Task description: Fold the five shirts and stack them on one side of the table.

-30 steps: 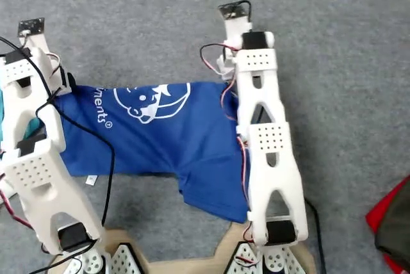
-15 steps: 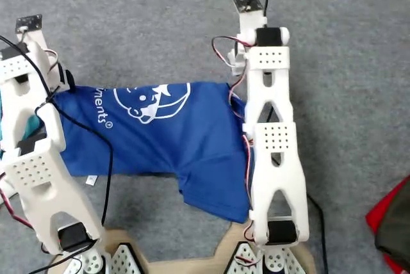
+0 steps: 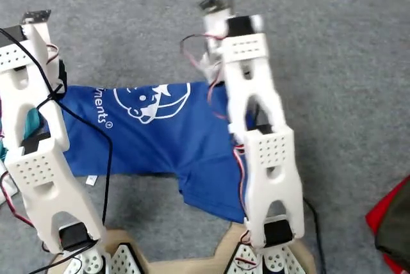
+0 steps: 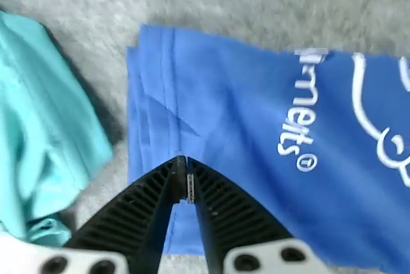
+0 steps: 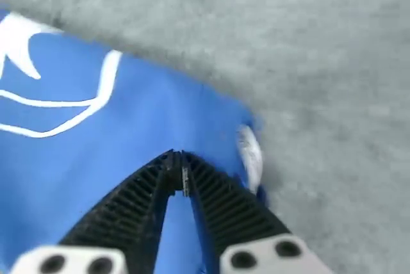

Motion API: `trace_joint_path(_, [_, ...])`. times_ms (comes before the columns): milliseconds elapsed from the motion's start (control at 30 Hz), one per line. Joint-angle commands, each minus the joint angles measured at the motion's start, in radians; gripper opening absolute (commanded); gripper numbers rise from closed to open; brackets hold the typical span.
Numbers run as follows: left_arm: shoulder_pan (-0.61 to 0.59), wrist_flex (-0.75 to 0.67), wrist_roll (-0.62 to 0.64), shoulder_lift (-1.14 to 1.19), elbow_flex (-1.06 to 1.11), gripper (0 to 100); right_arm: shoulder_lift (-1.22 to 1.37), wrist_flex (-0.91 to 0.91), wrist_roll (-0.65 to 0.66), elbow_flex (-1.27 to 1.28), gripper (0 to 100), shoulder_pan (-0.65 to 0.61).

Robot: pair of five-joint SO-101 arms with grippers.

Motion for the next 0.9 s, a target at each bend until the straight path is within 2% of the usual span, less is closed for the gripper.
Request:
trace_joint_path(0, [0.014,-0.071,-0.009,-0.013,0.114,2,-0.03,-0.121,0.008,0.088,0.5,-0.025])
trace_joint_path(167, [0.011,-0.201,-0.014,-0.018,0.282,2,0.113,-0.201,0.014,0.068,0.5,0.016])
trace_joint_path(333, [0.011,-0.371,-0.014,-0.01,0.394,2,0.24,-0.203,0.026,-0.119,0.5,0.111])
trace_joint_path(400, [0.011,-0.413,-0.014,-0.01,0.408,2,0.285,-0.203,0.08,-0.205,0.5,0.136])
trace_joint_path(600, [0.011,-0.456,-0.015,-0.01,0.405,2,0.386,-0.198,0.172,-0.403,0.5,0.157])
trace_joint_path(867, [0.009,-0.453,-0.069,-0.021,0.4,2,0.398,0.008,0.301,-0.647,0.9,0.148])
